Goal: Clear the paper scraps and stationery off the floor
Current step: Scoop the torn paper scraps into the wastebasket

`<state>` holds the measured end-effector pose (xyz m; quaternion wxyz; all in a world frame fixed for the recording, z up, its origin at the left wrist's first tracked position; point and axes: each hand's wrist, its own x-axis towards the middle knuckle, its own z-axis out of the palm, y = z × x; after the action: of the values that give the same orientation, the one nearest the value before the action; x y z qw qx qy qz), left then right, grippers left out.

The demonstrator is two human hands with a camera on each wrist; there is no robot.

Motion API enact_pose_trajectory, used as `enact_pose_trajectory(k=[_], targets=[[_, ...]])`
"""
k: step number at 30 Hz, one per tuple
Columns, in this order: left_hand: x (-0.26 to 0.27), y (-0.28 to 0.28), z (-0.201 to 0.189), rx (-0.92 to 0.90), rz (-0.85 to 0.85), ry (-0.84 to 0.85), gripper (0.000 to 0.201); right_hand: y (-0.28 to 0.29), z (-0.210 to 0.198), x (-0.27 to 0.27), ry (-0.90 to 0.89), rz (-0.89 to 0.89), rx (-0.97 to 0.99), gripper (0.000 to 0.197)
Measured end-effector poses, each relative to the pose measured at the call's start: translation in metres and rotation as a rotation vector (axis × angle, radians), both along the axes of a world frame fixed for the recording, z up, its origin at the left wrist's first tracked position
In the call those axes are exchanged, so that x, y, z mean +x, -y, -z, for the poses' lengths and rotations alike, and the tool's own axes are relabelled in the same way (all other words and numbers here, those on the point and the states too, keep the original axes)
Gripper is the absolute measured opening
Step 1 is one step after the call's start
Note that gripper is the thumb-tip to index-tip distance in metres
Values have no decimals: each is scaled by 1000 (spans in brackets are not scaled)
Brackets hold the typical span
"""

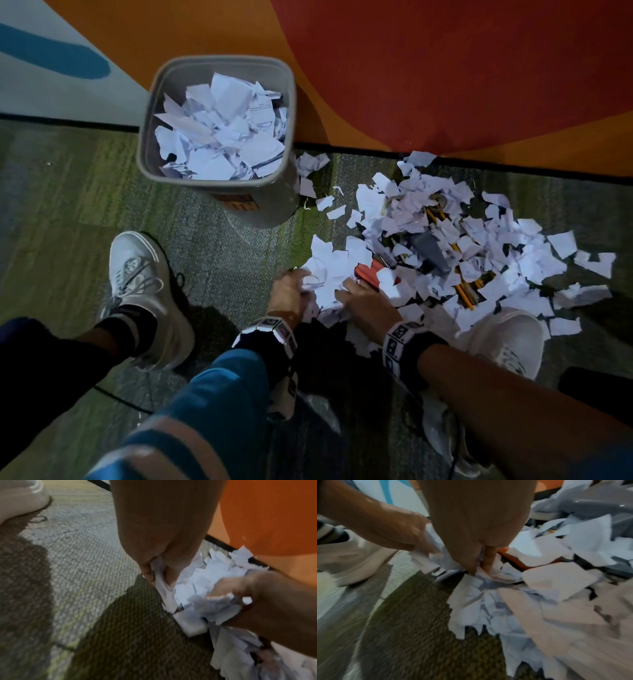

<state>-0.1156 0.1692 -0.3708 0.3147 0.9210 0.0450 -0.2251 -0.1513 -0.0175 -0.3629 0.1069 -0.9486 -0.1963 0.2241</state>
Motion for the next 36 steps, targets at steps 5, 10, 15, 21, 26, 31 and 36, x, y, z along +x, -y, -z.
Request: enact_pose_trajectory(k=[5,10,15,21,26,31,36], targets=[[18,-6,-50,-115,12,-36,36,12,-12,27,-200,143,39,26],[42,-11,-122,-210,0,4,44,28,-79,63,-285,514,369,23],[60,-11,-208,-343,34,181,31,30,-179,115,-154,664,575,18],[108,-36,-284,-401,-139,402,36,-9,-274,170,43,694,732,18],[155,-72,-295,-310,-270,441,48,-69,-295,206,55,590,711,14],[171,-94,-281,-234,-185,290,72,-114,-279,226,19,510,620,13],[172,-111,-286,-236,-181,246,59,-107,-274,235,-186,373,518,53]])
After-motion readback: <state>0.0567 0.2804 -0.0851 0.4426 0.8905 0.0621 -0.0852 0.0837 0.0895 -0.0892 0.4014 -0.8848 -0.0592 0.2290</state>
